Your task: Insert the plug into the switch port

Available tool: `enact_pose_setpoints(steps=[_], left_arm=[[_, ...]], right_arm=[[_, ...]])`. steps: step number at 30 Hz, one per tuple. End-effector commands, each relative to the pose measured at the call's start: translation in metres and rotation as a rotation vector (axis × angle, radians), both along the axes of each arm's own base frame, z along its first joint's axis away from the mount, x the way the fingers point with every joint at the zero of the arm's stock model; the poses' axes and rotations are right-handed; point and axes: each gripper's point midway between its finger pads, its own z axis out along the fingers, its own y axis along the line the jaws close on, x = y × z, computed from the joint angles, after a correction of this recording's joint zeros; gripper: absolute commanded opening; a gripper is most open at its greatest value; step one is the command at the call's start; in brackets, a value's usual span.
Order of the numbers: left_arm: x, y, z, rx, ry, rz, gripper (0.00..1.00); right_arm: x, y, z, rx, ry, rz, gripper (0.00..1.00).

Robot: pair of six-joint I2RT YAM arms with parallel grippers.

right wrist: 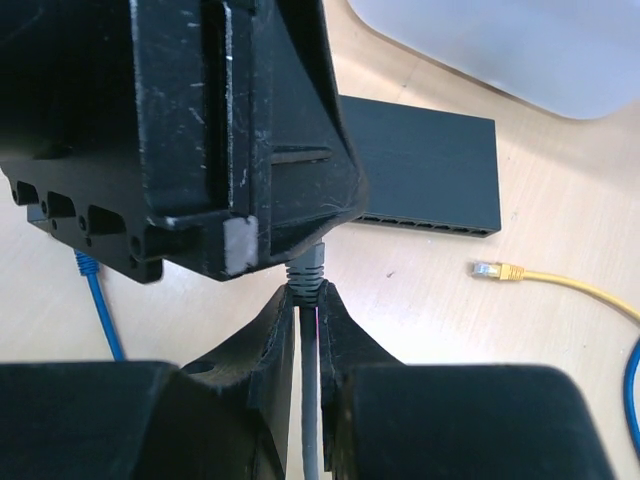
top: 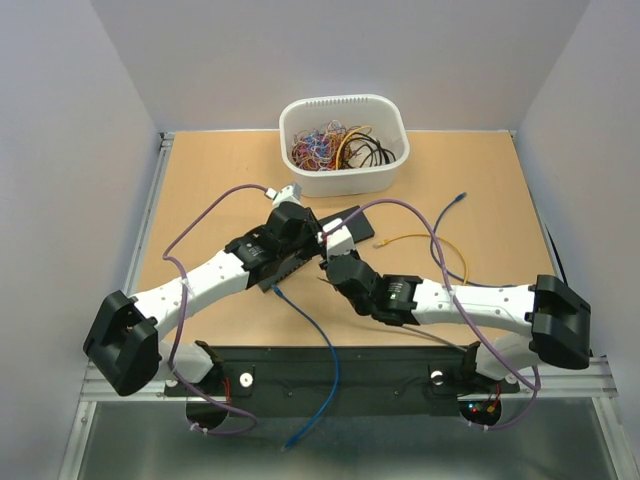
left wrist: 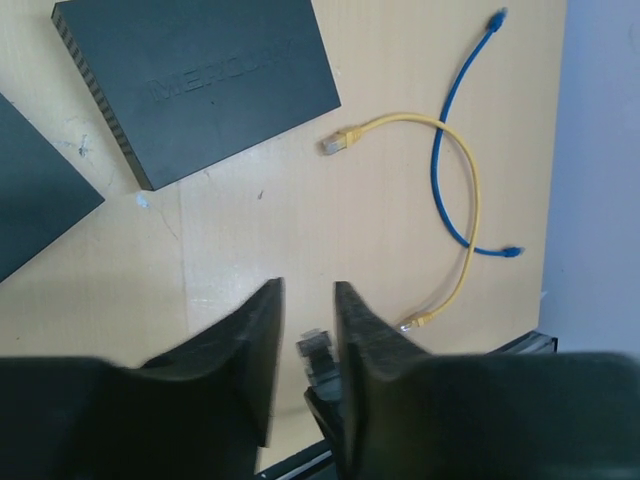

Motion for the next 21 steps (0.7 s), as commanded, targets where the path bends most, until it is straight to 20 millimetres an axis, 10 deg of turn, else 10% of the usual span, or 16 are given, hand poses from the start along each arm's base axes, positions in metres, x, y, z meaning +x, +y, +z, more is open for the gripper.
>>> enact_pose_setpoints(steps=[1, 13, 15, 21], left_arm=[[0.006, -0.001, 0.017, 0.008, -0.044, 0.012, 0.23], [0.005, -0.002, 0.008, 0.043, -0.036, -0.005, 0.0], [0.008, -0.001, 0.013, 0.045, -0.069, -0.008, 0.0], [0.012, 0.005, 0.065, -0.052, -0.323, -0.028, 0.0]], right_arm=[[0.01, 0.004, 0.032, 0.05, -0.075, -0.071, 0.0], [0.011, 0.01, 0.03, 0.039, -0.098, -0.12, 0.02], [0.009, 0.007, 0.042, 0.113, -0.09, -0.129, 0.34], [0.008, 0.0, 0.091, 0.456, 0.05, 0.039, 0.64]])
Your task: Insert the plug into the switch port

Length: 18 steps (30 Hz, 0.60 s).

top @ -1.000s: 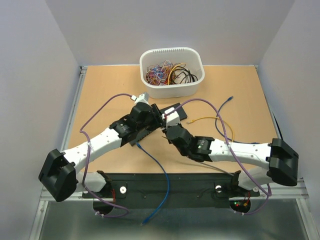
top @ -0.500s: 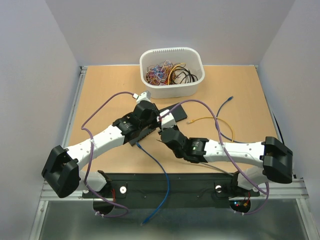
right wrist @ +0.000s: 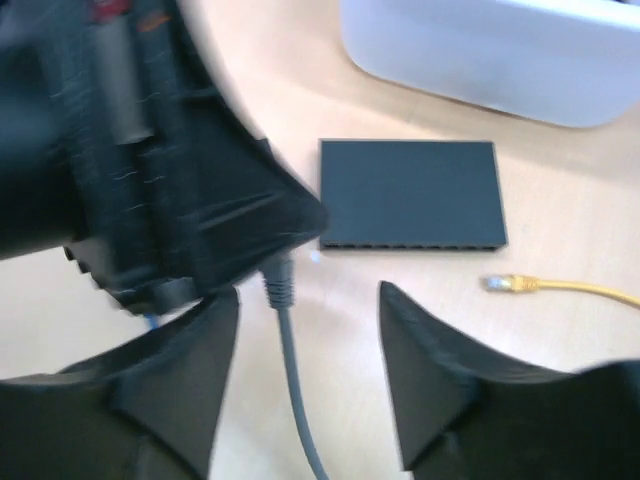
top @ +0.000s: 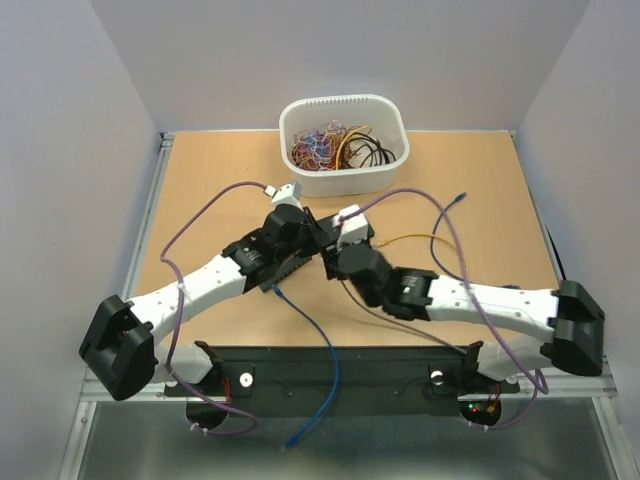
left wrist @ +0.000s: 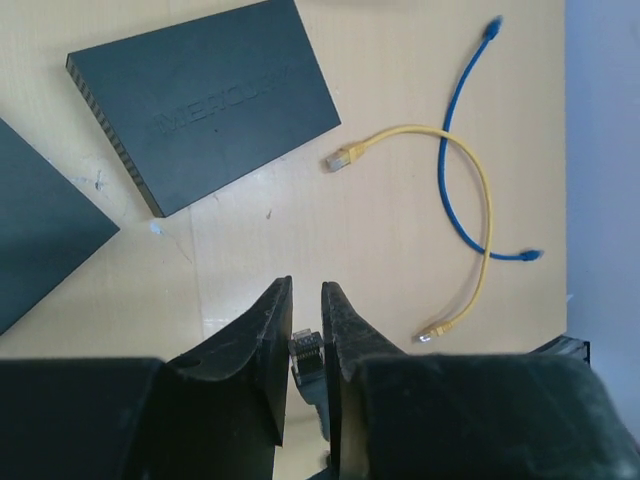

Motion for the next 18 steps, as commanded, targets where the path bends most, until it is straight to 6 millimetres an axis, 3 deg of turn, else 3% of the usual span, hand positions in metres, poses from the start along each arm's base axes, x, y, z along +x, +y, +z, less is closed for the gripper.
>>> enact_pose_setpoints(steps=[1, 2, 3, 4, 5, 8, 13, 14, 18], left_arm=[[0.008, 0.005, 0.068, -0.109, -0.269, -0.015, 0.0], [0.009, 0.008, 0.073, -0.106, -0.302, -0.027, 0.0], [0.007, 0.011, 0.083, -0.12, -0.335, -0.034, 0.0], [0.005, 0.009, 0.095, -0.138, -0.385, -0.062, 0.0], [0.004, 0.011, 0.103, -0.15, -0.416, -0.073, 0.0], [-0.009, 0.019, 0.138, -0.238, -0.565, -0.098, 0.0], [-0.04, 0.027, 0.173, -0.357, -0.735, -0.182, 0.0], [-0.047, 0.026, 0.176, -0.375, -0.758, -0.214, 0.0], [-0.069, 0.031, 0.193, -0.432, -0.839, -0.271, 0.0]], right_arm=[[0.001, 0.001, 0.068, 0.385, 0.075, 0.162, 0.67], [0.013, -0.015, 0.082, 0.472, 0.089, 0.163, 0.7], [0.0, -0.005, 0.087, 0.518, 0.144, 0.288, 0.71], [-0.003, -0.007, 0.095, 0.559, 0.161, 0.339, 0.72], [0.005, -0.014, 0.101, 0.615, 0.178, 0.355, 0.71], [-0.028, -0.001, 0.118, 0.701, 0.282, 0.656, 0.59], [-0.064, 0.014, 0.137, 0.816, 0.358, 0.964, 0.54], [-0.067, 0.015, 0.145, 0.847, 0.344, 0.997, 0.53], [-0.069, 0.02, 0.145, 0.855, 0.358, 1.056, 0.51]])
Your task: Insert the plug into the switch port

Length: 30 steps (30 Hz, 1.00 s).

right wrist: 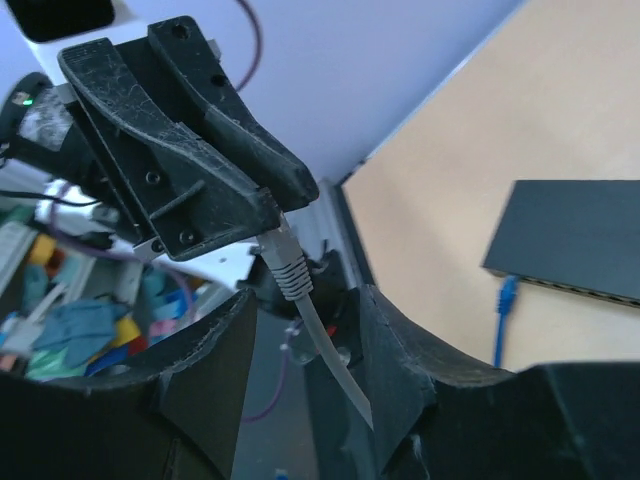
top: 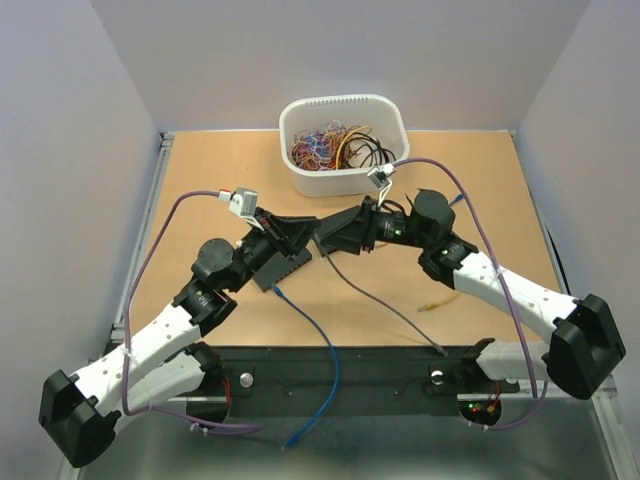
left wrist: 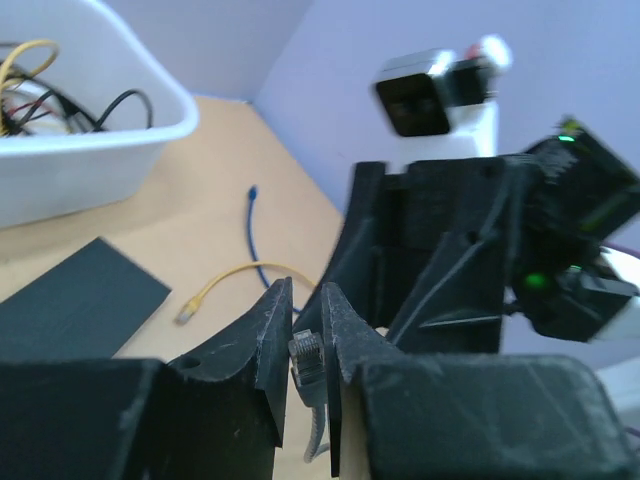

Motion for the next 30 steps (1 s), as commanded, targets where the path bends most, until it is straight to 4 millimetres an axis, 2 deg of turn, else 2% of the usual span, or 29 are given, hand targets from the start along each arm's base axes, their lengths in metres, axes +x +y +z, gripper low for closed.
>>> enact_pose_setpoints(steps=[1, 11, 19, 26, 29, 30], left_arm=[[-0.026, 0.002, 0.049, -0.096, -0.206, -0.09, 0.0], [-0.041, -0.004, 0.053, -0.128, -0.238, -0.173, 0.0], [-0.045, -0.007, 0.056, -0.154, -0.247, -0.203, 0.0], [-0.044, -0.009, 0.053, -0.159, -0.236, -0.211, 0.0], [-0.043, -0.009, 0.051, -0.159, -0.226, -0.205, 0.0], [-0.043, -0.009, 0.05, -0.158, -0.224, -0.205, 0.0]], right_arm=[[-0.034, 0.002, 0.043, 0.145, -0.101, 0.216, 0.5], [-0.036, 0.006, 0.047, 0.205, -0.089, 0.266, 0.46], [-0.035, 0.008, 0.039, 0.212, -0.056, 0.272, 0.35], [-0.036, 0.007, 0.037, 0.224, -0.047, 0.272, 0.17], [-0.034, 0.006, 0.037, 0.231, -0.047, 0.258, 0.01], [-0.034, 0.006, 0.038, 0.233, -0.048, 0.254, 0.01]])
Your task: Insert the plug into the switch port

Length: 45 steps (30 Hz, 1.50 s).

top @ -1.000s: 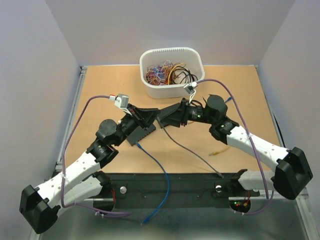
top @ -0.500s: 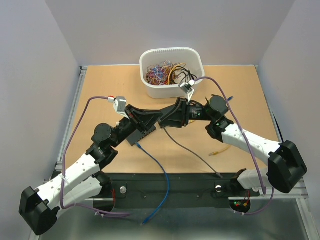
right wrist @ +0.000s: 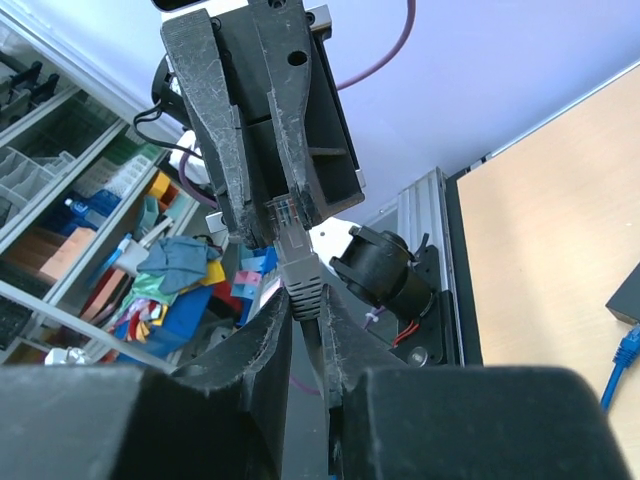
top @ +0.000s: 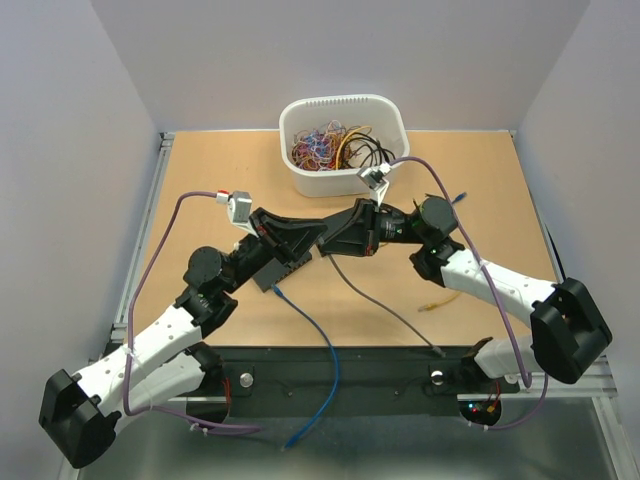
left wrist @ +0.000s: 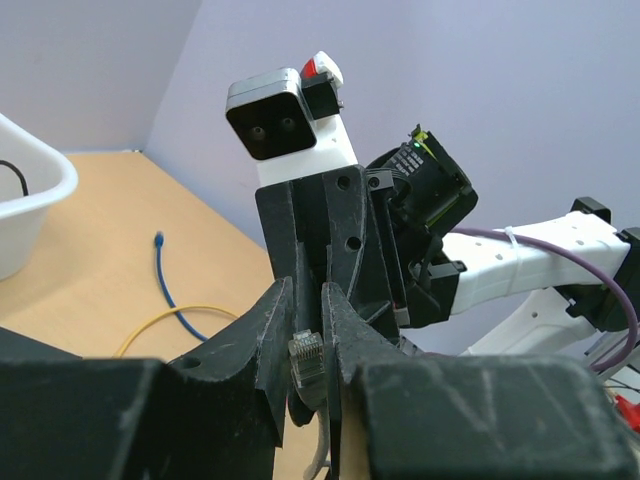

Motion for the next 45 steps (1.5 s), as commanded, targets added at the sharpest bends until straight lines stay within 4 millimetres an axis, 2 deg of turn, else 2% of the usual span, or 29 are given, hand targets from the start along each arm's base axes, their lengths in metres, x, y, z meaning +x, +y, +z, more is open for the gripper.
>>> enact_pose_setpoints(steps=[1, 4, 7, 8, 11, 15, 20, 21, 23, 25, 26, 27, 28, 36, 38, 41, 45], left_arm=[[-0.007, 0.003, 0.01, -0.037, -0.047, -0.018, 0.0], [-0.007, 0.002, 0.006, -0.031, -0.037, -0.017, 0.0], [-0.004, 0.003, 0.0, -0.015, -0.02, -0.004, 0.25], [-0.003, 0.003, -0.002, -0.011, -0.015, 0.003, 0.39], [-0.002, 0.008, -0.007, 0.007, -0.005, 0.028, 0.54], [0.002, 0.013, -0.009, 0.028, 0.001, 0.066, 0.64], [0.007, 0.018, -0.018, 0.07, 0.021, 0.112, 0.68], [0.009, 0.019, -0.018, 0.078, 0.028, 0.125, 0.68], [0.018, 0.022, -0.028, 0.116, 0.06, 0.17, 0.68], [0.028, 0.027, -0.037, 0.147, 0.108, 0.222, 0.68], [0.036, 0.033, -0.041, 0.151, 0.132, 0.276, 0.68], [0.04, 0.035, -0.044, 0.158, 0.148, 0.298, 0.68], [0.048, 0.04, -0.051, 0.173, 0.175, 0.347, 0.68], [0.075, 0.04, -0.074, 0.242, 0.27, 0.44, 0.66], [0.084, 0.038, -0.079, 0.267, 0.289, 0.454, 0.66], [0.096, 0.031, -0.087, 0.301, 0.314, 0.458, 0.66], [0.116, 0.02, -0.109, 0.348, 0.35, 0.434, 0.66]], right_arm=[[0.0, -0.003, 0.009, 0.047, -0.036, -0.019, 0.01], [0.001, -0.005, 0.01, 0.053, -0.036, -0.035, 0.0], [0.001, -0.006, 0.011, 0.06, -0.052, -0.05, 0.0], [0.001, -0.007, 0.011, 0.059, -0.053, -0.055, 0.0], [0.005, -0.01, 0.003, 0.048, -0.034, -0.072, 0.0], [0.014, -0.017, -0.008, 0.027, -0.01, -0.106, 0.0], [0.03, -0.032, -0.029, -0.051, 0.034, -0.193, 0.01], [0.033, -0.033, -0.035, -0.078, 0.0, -0.217, 0.01], [0.046, -0.035, -0.044, -0.141, -0.007, -0.296, 0.0], [0.055, -0.042, -0.06, -0.259, -0.017, -0.361, 0.01], [0.066, -0.047, -0.067, -0.301, -0.016, -0.43, 0.01], [0.067, -0.053, -0.078, -0.365, -0.021, -0.455, 0.01], [0.073, -0.057, -0.08, -0.389, -0.024, -0.495, 0.0], [0.079, -0.081, -0.123, -0.574, -0.005, -0.596, 0.01], [0.079, -0.09, -0.14, -0.643, 0.023, -0.624, 0.01], [0.084, -0.101, -0.153, -0.716, 0.015, -0.678, 0.01], [0.083, -0.104, -0.172, -0.829, 0.011, -0.711, 0.01]])
